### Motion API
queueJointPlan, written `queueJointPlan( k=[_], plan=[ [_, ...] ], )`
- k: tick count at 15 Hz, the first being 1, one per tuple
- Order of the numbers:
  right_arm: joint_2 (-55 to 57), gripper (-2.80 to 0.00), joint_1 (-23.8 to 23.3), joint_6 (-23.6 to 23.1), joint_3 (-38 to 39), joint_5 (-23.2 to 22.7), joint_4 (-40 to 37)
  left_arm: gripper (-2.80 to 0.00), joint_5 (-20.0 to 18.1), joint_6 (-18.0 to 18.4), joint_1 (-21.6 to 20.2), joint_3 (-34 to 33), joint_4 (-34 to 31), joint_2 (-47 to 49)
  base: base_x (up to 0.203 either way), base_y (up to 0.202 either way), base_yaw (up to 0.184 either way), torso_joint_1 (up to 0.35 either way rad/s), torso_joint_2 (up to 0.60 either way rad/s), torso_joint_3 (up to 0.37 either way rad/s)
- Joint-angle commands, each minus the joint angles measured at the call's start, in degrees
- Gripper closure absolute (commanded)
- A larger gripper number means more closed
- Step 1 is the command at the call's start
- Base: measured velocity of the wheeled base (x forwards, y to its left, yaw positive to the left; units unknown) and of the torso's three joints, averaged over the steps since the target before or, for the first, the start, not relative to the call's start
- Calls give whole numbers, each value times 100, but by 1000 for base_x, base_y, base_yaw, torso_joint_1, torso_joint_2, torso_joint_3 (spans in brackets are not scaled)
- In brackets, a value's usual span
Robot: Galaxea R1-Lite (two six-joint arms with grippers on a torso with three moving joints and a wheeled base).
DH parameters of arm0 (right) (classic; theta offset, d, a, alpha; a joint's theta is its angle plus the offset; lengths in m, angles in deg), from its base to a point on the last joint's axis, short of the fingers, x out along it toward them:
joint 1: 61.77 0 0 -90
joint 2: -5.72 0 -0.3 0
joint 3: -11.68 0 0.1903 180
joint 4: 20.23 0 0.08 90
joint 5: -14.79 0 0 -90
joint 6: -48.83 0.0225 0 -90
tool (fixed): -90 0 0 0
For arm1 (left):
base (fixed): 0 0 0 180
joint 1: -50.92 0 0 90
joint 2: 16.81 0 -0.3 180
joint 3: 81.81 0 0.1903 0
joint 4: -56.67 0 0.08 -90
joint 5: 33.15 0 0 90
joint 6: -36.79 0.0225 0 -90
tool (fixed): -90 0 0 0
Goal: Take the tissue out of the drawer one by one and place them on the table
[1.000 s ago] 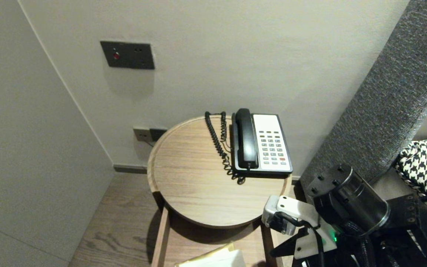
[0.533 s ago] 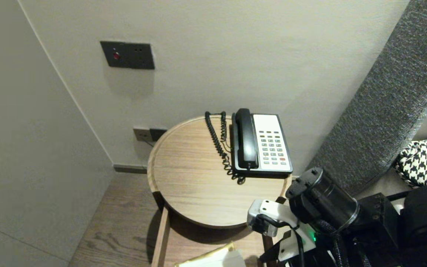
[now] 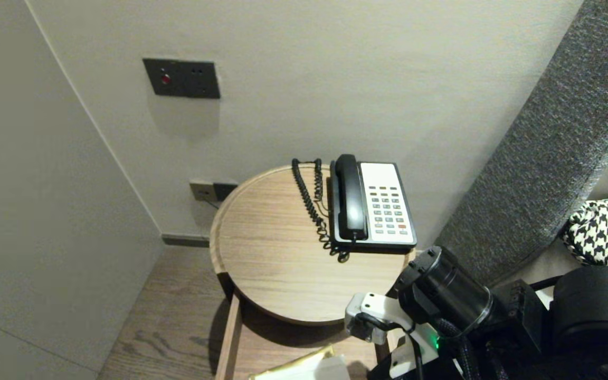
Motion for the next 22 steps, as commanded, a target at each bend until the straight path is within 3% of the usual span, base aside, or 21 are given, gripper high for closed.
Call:
queueJointPlan(
  k=[1, 14, 22],
  plan=[
    [71, -280, 33, -7, 18, -17, -5, 0, 4, -4, 0, 11, 2, -1, 0, 0, 0, 0, 0, 0],
    [461, -280, 174, -45, -148, -191, 5, 0, 4, -4, -7, -5, 2, -1, 0, 0, 0, 0, 0, 0],
    [408, -280, 139, -475, -27, 228, 21, 0, 4, -4, -1, -5, 2, -1, 0, 0, 0, 0, 0, 0]
  ],
)
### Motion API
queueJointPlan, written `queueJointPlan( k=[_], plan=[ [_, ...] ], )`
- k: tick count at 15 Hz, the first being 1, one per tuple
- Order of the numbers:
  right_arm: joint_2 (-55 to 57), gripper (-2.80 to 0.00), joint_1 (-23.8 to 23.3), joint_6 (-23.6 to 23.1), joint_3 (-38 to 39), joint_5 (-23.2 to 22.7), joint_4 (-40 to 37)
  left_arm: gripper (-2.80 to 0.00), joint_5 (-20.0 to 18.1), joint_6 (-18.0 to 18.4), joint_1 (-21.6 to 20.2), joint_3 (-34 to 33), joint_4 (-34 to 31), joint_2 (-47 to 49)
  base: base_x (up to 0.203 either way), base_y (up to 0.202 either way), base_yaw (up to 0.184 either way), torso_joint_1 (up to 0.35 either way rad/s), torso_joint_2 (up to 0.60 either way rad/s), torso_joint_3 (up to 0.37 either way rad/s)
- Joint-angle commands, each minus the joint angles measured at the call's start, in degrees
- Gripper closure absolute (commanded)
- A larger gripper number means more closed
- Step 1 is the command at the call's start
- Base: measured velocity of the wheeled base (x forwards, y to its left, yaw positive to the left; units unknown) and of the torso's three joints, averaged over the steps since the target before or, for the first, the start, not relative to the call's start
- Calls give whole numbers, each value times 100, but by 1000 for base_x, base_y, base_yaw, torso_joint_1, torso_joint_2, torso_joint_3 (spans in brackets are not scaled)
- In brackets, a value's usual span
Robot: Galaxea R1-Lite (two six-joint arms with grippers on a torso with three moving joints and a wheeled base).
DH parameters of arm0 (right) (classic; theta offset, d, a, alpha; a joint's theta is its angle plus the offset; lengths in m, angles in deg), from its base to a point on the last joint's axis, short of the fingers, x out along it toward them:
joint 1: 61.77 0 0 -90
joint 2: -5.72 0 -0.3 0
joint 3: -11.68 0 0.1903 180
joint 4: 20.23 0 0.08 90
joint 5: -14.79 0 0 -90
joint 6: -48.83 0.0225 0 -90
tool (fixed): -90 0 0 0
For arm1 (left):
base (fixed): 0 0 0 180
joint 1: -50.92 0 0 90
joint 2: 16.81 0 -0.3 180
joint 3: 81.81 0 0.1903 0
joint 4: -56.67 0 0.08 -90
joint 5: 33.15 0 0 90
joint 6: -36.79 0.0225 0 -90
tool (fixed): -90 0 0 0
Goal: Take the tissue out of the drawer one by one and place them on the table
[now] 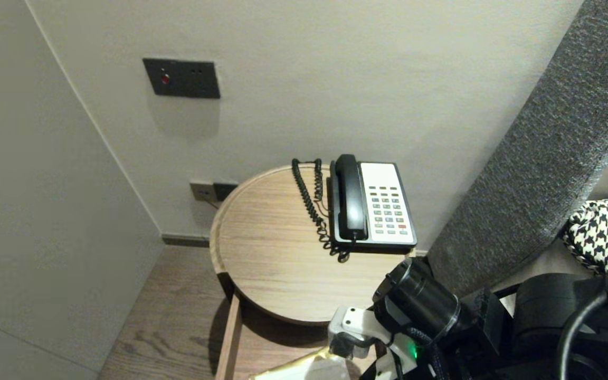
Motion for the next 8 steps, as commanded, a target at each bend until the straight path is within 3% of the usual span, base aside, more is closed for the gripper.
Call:
queueJointPlan(
  k=[1, 8],
  plan=[
    [-45, -280, 6, -11, 109, 32, 4, 0, 3, -2, 3, -2, 4, -1, 0, 0, 0, 0, 0, 0],
    [-39, -280, 68, -107, 723, 795, 1162, 0, 3, -2, -6, -2, 4, -1, 0, 0, 0, 0, 0, 0]
  ],
)
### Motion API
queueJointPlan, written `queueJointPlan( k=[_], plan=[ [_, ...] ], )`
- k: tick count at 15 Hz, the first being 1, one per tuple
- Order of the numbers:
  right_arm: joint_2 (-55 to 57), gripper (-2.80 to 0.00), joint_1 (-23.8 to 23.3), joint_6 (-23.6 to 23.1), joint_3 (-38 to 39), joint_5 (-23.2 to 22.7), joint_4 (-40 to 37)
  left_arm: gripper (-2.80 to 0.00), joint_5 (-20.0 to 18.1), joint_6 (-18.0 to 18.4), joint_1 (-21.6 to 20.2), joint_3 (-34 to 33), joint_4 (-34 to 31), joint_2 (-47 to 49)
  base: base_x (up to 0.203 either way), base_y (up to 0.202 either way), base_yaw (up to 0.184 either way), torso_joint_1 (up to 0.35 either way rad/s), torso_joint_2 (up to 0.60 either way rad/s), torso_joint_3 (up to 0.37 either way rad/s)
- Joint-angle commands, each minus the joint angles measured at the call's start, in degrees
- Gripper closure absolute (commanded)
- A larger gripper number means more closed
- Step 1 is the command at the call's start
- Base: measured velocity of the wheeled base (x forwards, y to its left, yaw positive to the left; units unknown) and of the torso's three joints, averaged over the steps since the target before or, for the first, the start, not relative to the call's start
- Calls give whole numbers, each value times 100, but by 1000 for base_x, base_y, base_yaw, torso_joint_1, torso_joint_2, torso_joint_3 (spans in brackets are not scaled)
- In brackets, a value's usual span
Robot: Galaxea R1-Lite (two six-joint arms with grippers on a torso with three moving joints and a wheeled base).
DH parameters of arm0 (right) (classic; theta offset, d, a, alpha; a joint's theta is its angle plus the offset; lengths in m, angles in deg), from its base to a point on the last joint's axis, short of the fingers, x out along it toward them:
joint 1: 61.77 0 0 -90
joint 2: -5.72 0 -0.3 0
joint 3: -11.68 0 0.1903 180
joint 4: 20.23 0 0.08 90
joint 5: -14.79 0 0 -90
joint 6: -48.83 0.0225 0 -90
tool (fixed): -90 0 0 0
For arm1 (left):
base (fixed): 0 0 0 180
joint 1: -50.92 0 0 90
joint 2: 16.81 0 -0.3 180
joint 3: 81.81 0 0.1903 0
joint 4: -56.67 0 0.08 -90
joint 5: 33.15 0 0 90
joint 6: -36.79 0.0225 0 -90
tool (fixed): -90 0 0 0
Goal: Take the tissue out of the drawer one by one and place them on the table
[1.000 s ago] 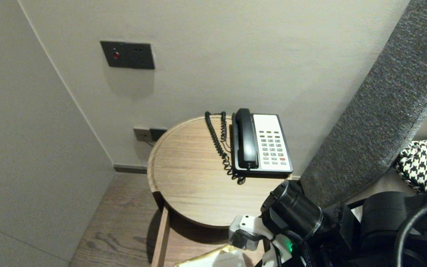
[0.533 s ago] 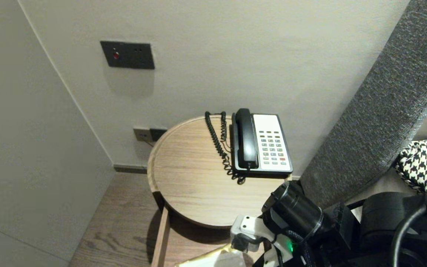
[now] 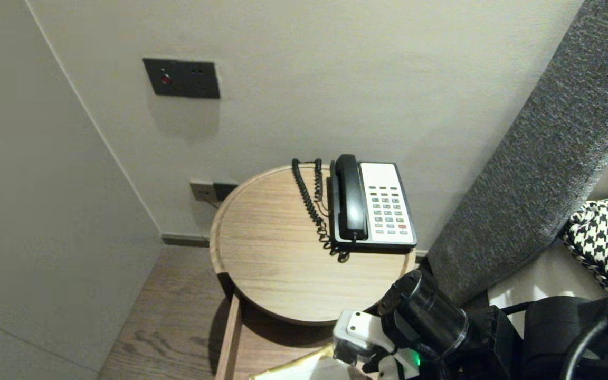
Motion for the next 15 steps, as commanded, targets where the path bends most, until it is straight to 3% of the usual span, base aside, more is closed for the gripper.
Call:
queueJointPlan(
  k=[1, 15],
  plan=[
    [1, -280, 12, -84, 167, 85, 282, 0, 3, -2, -8, 0, 5, -1, 0, 0, 0, 0, 0, 0],
    [404, -280, 182, -603, 333, 517, 1150, 0, 3, -2, -2, 9, 5, -1, 0, 0, 0, 0, 0, 0]
  ],
)
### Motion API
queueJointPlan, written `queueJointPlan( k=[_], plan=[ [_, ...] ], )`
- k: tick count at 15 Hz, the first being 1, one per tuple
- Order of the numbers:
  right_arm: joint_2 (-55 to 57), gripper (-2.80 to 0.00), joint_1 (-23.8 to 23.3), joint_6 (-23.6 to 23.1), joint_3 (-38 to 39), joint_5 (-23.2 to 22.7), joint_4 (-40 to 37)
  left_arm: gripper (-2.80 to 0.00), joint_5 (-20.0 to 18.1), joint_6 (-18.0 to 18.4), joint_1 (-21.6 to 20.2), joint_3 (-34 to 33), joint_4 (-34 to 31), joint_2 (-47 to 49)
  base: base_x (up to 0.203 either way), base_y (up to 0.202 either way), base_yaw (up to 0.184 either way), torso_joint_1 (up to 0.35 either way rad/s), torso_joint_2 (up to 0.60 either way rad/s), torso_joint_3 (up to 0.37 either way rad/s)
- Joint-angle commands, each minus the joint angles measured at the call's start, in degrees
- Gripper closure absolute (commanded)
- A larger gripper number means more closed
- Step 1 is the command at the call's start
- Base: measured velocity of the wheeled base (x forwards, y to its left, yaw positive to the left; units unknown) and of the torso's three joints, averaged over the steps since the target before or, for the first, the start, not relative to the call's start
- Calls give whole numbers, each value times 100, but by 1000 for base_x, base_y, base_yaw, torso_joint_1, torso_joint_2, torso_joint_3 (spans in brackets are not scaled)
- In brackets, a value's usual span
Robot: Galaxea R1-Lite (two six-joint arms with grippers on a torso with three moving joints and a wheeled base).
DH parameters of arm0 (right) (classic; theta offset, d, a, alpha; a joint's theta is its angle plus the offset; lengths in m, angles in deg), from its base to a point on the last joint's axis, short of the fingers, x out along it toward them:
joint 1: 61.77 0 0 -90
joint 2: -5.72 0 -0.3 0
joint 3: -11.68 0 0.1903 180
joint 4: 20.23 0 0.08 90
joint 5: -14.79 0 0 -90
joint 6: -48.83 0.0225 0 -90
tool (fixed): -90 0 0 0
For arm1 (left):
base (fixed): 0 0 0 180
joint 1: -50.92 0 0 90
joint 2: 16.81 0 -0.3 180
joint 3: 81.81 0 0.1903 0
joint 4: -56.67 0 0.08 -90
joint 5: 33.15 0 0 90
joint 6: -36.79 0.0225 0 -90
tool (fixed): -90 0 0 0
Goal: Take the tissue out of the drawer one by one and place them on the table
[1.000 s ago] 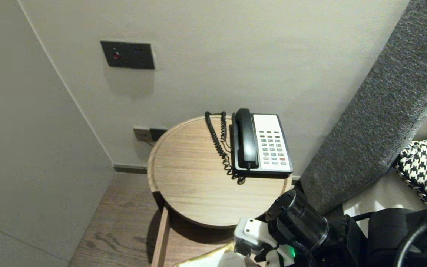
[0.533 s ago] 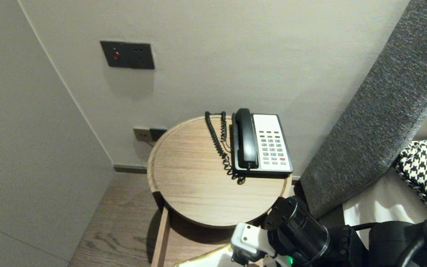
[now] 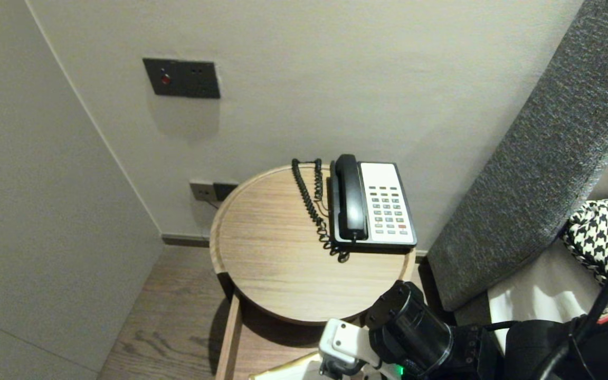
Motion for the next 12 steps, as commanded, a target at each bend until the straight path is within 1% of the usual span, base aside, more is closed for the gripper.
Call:
queueJointPlan(
  k=[1, 10, 12],
  plan=[
    [56, -280, -5, -47, -21, 9, 17, 0, 4, -2, -5, -2, 4, -1, 0, 0, 0, 0, 0, 0],
    [189, -280, 24, -83, -132, 0, 40, 0, 4, -2, 3, 15, 4, -1, 0, 0, 0, 0, 0, 0],
    [181, -280, 30, -169, -123, -17, 24, 0, 4, -2, 3, -2, 4, -1, 0, 0, 0, 0, 0, 0]
  ],
)
